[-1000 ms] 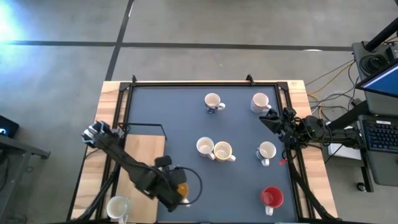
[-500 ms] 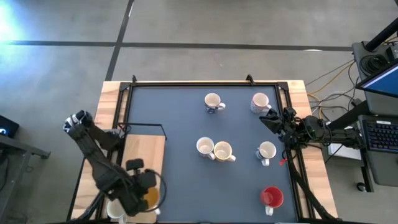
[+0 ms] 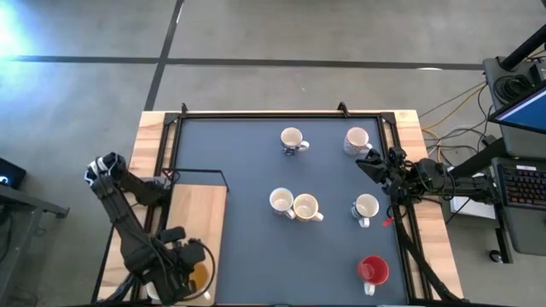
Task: Place coffee mugs
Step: Put the yellow mug on the shelf
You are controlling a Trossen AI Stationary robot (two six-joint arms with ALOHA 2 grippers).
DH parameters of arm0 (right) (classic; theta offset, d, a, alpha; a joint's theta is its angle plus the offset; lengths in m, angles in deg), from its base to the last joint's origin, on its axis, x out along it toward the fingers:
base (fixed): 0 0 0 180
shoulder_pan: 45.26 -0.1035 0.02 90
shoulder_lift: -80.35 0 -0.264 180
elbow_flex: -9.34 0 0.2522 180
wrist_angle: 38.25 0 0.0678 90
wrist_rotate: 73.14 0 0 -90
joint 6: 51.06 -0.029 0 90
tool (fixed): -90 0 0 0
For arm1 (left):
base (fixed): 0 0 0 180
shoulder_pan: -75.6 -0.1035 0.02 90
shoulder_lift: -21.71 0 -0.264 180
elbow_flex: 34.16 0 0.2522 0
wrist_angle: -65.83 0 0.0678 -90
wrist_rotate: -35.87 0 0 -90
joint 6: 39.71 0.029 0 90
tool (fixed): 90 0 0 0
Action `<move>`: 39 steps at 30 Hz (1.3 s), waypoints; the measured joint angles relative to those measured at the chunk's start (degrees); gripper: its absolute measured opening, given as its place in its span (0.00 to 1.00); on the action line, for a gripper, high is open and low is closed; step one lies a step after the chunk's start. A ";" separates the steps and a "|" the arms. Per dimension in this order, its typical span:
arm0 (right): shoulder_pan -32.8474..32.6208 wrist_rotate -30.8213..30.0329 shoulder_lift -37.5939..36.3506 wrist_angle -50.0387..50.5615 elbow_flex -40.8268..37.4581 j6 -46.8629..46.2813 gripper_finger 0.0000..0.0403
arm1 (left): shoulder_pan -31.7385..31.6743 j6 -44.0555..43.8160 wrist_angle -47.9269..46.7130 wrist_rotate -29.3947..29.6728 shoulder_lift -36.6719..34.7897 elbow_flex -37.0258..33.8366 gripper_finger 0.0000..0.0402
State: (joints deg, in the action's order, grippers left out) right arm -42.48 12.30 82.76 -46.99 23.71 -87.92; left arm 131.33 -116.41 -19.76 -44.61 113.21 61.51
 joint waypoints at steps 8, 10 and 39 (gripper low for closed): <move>0.00 0.00 0.00 0.02 0.00 -0.02 0.23 | 1.05 -3.39 4.61 0.02 0.00 -1.95 0.02; -0.01 0.01 0.00 0.01 -0.01 -0.01 0.23 | 1.30 -4.04 6.04 0.06 0.00 -2.66 0.02; 0.00 0.00 0.00 0.00 -0.02 -0.02 0.23 | 3.53 -13.87 5.77 0.14 0.00 -3.02 0.04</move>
State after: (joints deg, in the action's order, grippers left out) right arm -42.48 12.30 82.76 -46.98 23.69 -87.94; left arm 134.85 -130.28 -13.99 -44.48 113.21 58.48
